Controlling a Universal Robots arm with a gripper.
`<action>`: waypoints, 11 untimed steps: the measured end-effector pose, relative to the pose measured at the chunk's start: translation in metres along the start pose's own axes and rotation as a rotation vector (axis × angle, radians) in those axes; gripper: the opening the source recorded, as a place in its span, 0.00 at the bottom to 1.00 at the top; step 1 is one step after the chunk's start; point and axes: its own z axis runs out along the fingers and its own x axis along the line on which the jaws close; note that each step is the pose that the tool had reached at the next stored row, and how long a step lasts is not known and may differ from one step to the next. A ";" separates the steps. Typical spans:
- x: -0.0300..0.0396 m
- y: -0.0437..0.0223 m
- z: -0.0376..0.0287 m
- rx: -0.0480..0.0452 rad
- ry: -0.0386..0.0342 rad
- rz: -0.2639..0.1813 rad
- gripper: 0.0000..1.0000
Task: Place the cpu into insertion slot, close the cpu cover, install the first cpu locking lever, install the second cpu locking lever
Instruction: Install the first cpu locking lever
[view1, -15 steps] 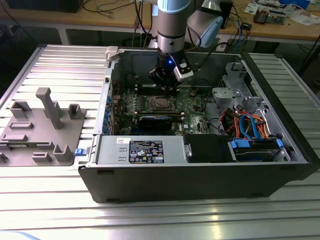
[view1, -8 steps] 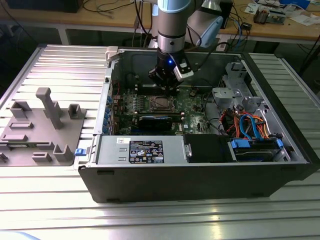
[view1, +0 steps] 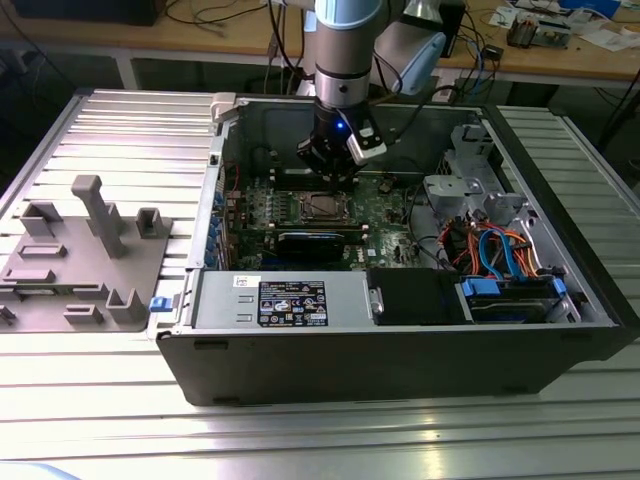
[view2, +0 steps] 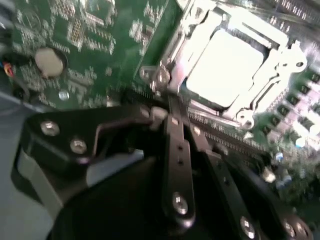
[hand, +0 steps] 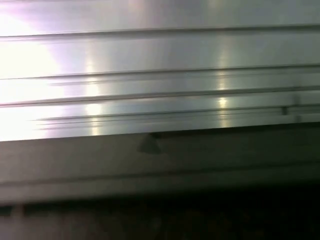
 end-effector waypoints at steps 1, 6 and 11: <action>0.0000 0.0000 -0.0009 0.0004 0.0001 0.000 0.11; -0.0002 -0.0004 -0.0036 0.0004 0.0003 0.000 0.11; -0.0002 -0.0040 -0.0014 0.0018 0.0002 0.000 0.11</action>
